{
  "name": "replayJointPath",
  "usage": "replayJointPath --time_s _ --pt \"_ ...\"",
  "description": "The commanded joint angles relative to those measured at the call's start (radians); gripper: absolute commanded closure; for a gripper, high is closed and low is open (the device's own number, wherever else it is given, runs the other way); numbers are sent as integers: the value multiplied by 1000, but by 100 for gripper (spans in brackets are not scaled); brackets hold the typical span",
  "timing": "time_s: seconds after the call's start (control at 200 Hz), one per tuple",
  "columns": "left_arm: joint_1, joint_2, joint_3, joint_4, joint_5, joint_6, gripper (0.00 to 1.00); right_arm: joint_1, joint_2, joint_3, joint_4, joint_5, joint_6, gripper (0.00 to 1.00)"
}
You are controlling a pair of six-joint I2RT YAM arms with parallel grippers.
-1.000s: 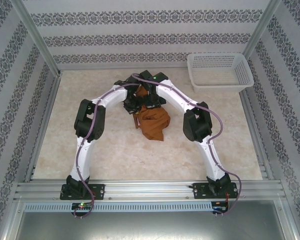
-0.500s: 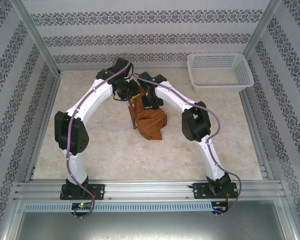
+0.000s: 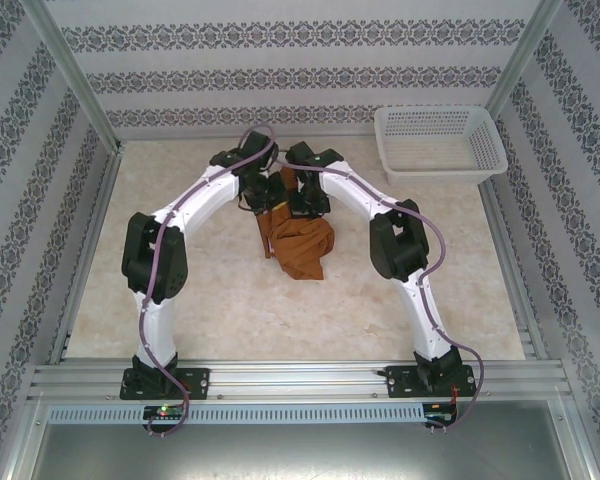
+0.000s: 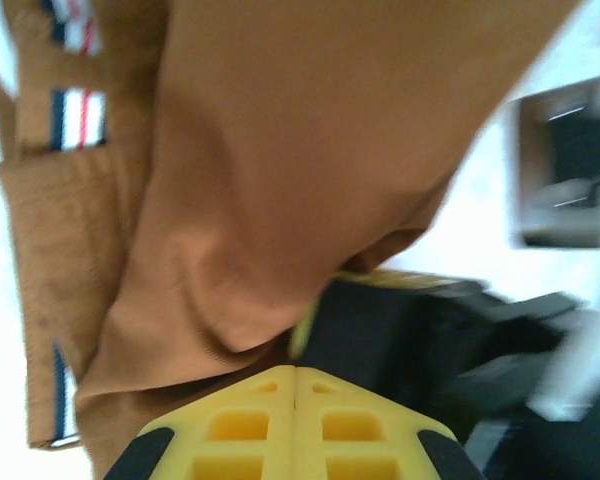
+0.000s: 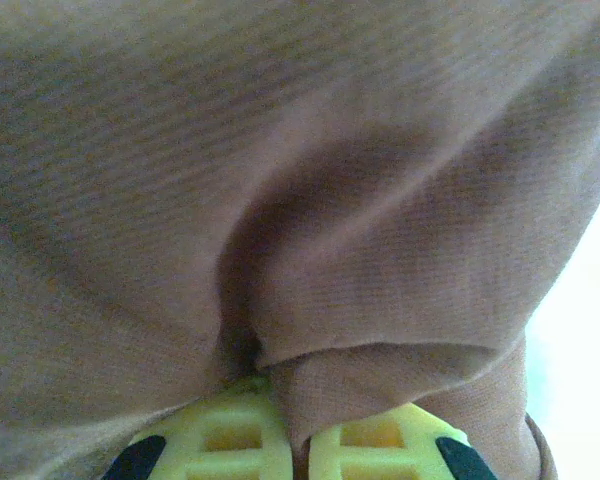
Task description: Roll up the long pants
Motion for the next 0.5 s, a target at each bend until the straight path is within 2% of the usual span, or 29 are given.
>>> replayJointPath --time_s 0.0,0.115,0.315,0.485,0.495 --pt "-14 -43 -61 15 -60 -26 100 14 75 -34 -11 -168 -9 100" --pt "-13 -17 -52 -19 -56 -37 100 0 67 -39 -5 -205 -7 100" --pt "-36 -99 -217 124 -34 -114 100 -18 66 -14 -26 -221 -17 100" --pt "-60 -38 -256 123 -58 -129 100 -22 48 -17 -20 -242 -7 100" --pt "-61 -34 -263 126 -59 -131 100 -21 45 -20 -19 -245 -8 98"
